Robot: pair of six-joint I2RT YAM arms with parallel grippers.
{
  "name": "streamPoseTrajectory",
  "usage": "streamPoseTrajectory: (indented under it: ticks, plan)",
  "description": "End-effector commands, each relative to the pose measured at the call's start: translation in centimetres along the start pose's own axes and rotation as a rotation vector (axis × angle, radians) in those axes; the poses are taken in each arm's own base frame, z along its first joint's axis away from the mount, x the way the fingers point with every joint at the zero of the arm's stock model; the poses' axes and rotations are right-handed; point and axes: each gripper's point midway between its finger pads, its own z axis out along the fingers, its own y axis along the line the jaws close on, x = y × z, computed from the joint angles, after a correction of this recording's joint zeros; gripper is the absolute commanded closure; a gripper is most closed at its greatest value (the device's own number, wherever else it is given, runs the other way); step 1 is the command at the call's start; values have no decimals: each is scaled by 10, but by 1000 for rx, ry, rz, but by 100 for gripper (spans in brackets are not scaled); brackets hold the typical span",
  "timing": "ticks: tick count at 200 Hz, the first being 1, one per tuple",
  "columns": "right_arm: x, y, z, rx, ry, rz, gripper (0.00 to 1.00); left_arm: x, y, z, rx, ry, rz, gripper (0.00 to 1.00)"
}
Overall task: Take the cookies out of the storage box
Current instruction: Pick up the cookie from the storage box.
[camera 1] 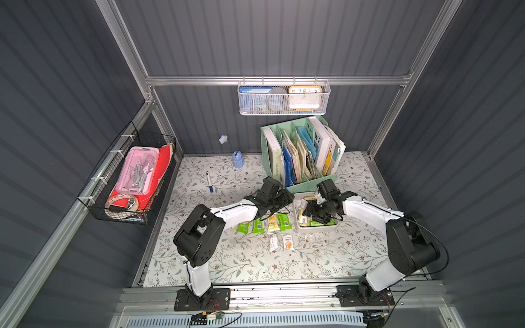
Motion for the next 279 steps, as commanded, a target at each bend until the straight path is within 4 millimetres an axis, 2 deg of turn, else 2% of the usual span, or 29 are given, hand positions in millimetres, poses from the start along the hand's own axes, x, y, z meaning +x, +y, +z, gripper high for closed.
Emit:
streamPoseTrajectory:
  ticks: [1,107,196,279]
  plan:
    - [-9,5,6,-57,-11,-32,45,6,-4,6,31,33,-20,40]
    - [-10,-1,29,-106,24,-12,58,18,13,34,1,94,-73,52]
    - [-16,11,8,-134,-10,-19,74,17,20,41,-27,91,-86,57]
    - [-11,9,9,-142,9,-18,91,16,19,38,-29,82,-83,57]
